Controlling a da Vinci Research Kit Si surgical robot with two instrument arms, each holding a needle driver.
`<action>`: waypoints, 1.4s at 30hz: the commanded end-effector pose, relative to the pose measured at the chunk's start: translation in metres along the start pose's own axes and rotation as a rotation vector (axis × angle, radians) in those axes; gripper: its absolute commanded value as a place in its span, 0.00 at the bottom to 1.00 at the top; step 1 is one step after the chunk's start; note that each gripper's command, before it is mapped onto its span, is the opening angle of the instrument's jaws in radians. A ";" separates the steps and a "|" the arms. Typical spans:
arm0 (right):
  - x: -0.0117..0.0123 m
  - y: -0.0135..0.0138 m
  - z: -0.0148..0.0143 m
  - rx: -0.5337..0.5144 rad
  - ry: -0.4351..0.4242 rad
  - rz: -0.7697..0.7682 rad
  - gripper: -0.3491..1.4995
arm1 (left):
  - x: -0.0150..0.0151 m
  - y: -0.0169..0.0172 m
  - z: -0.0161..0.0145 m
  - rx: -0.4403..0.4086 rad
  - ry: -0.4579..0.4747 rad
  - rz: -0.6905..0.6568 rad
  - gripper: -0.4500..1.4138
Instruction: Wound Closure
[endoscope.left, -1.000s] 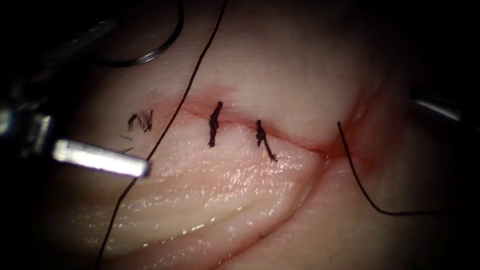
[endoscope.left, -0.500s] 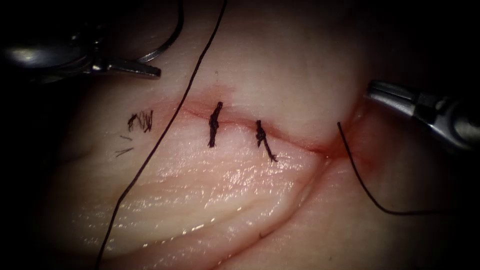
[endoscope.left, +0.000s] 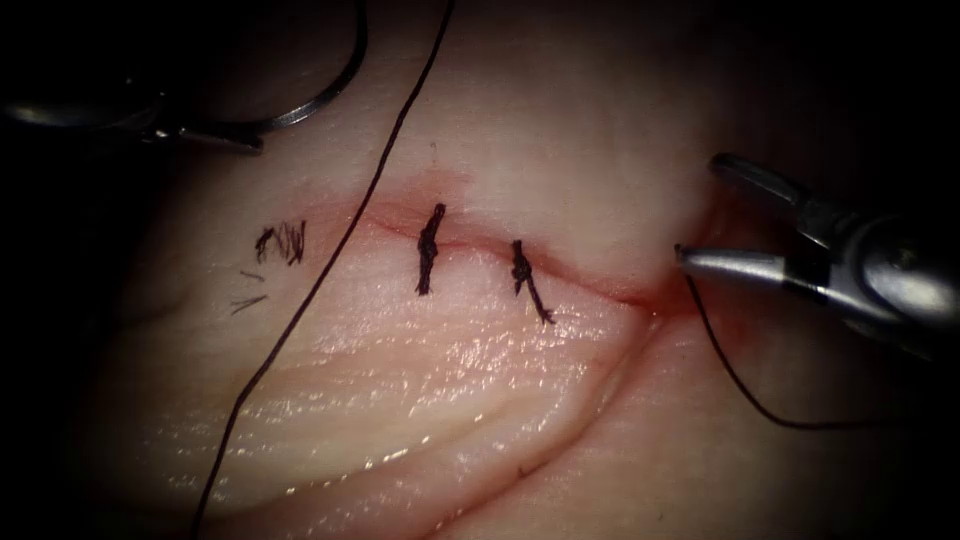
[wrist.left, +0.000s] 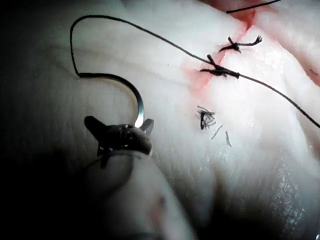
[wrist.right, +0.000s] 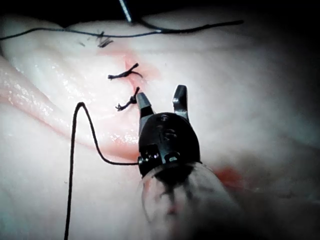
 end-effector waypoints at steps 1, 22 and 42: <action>-0.0001 -0.0001 0.0009 0.001 0.002 -0.003 0.53 | -0.0001 0.0000 0.0008 -0.011 0.000 -0.012 0.72; 0.0005 -0.0003 0.0003 0.032 0.011 0.040 0.56 | -0.0003 -0.0007 0.0017 -0.210 -0.045 -0.065 0.00; 0.0109 -0.0062 0.0004 0.072 0.136 0.500 0.00 | 0.0143 0.0085 -0.0023 0.513 -0.258 0.473 0.00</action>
